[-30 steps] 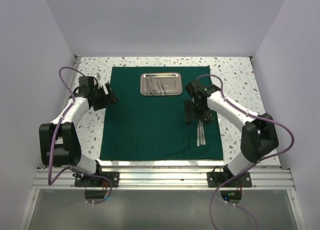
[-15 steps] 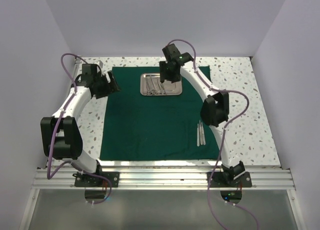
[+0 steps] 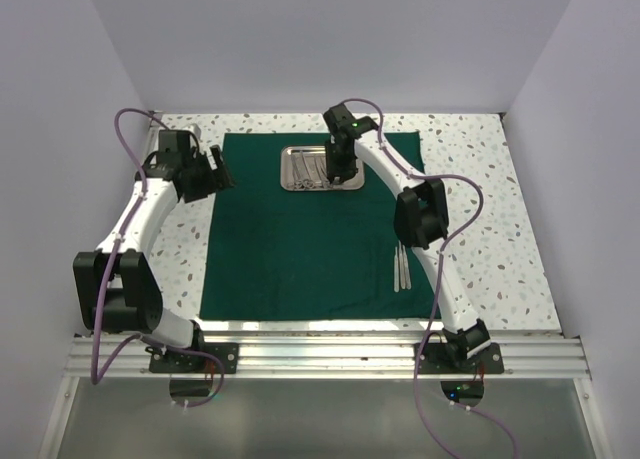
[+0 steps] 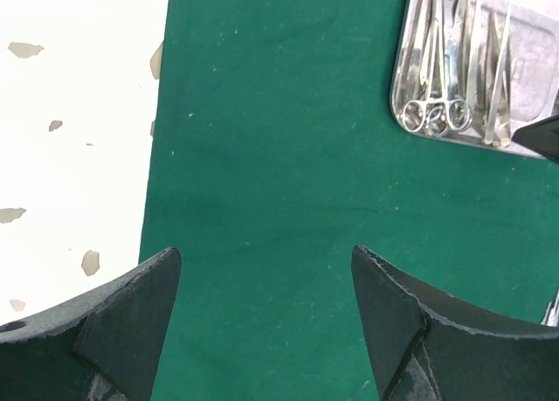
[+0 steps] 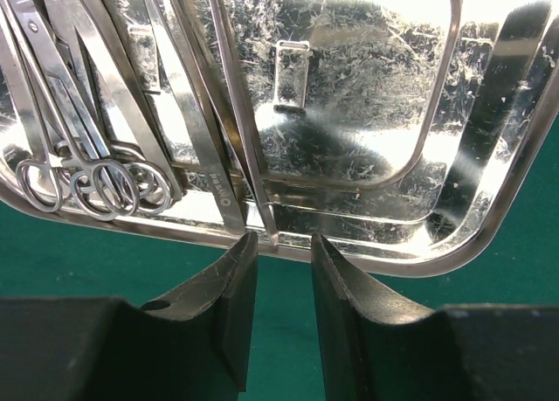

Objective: Open and lay out the surgical kit
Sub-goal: Pick up the medical item from the container.

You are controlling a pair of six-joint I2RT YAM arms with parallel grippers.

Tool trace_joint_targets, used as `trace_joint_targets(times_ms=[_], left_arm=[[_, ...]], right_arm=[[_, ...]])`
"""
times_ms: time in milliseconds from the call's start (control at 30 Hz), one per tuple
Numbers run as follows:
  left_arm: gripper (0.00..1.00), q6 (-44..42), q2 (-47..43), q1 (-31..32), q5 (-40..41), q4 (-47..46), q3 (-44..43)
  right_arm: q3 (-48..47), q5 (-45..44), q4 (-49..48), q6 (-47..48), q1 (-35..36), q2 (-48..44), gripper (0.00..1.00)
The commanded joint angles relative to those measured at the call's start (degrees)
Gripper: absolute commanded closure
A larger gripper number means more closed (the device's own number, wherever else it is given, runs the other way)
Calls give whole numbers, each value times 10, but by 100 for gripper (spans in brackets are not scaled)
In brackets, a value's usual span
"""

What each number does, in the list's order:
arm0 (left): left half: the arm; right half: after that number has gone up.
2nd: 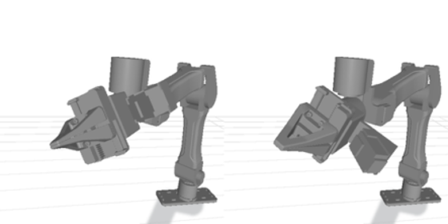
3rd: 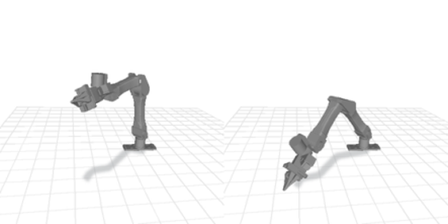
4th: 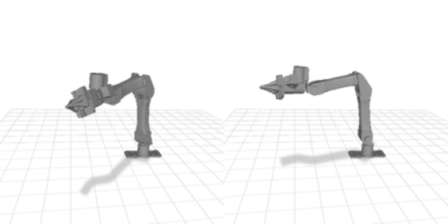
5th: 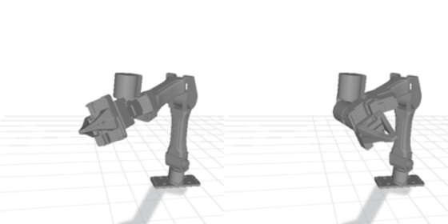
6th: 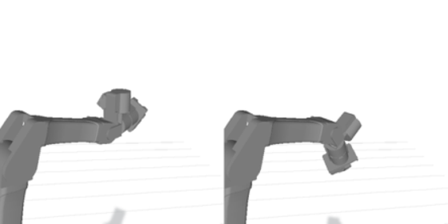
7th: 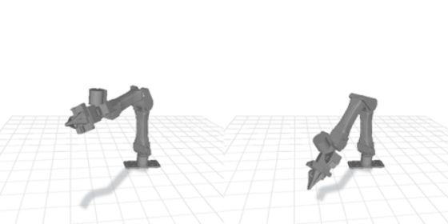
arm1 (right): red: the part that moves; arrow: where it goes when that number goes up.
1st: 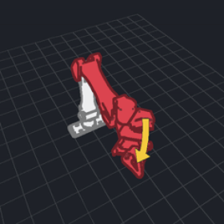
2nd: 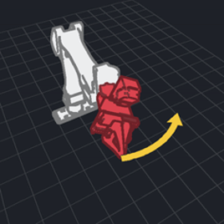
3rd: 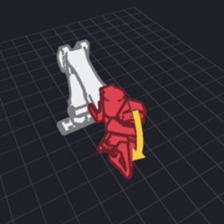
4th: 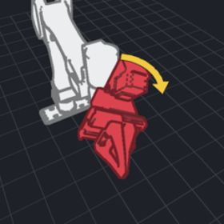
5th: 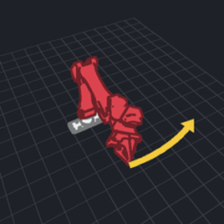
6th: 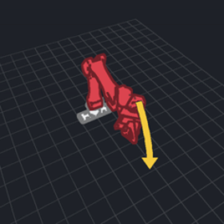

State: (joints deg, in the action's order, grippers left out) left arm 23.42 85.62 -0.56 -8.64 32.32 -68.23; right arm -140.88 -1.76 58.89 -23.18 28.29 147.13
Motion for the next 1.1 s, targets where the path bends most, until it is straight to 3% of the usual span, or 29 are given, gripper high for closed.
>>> trace_joint_targets(times_ms=[0,300,500,633,833,1067], left_arm=[[17,0,-16,1,4,7,11],[17,-18,-37,1,34,22,22],[17,-24,-42,1,41,24,26],[17,-28,-35,1,41,21,21],[17,-28,-27,-1,33,15,13],[17,-29,-13,-1,7,3,5]], right_arm=[[-21,16,3,-4,-3,14,66],[-41,12,-1,-12,-1,52,67],[-59,3,-7,-19,-1,69,83],[-61,-7,-6,-14,-2,69,100],[-72,-22,-7,-13,-10,48,100],[-10,-26,-32,-20,-17,-87,100]])
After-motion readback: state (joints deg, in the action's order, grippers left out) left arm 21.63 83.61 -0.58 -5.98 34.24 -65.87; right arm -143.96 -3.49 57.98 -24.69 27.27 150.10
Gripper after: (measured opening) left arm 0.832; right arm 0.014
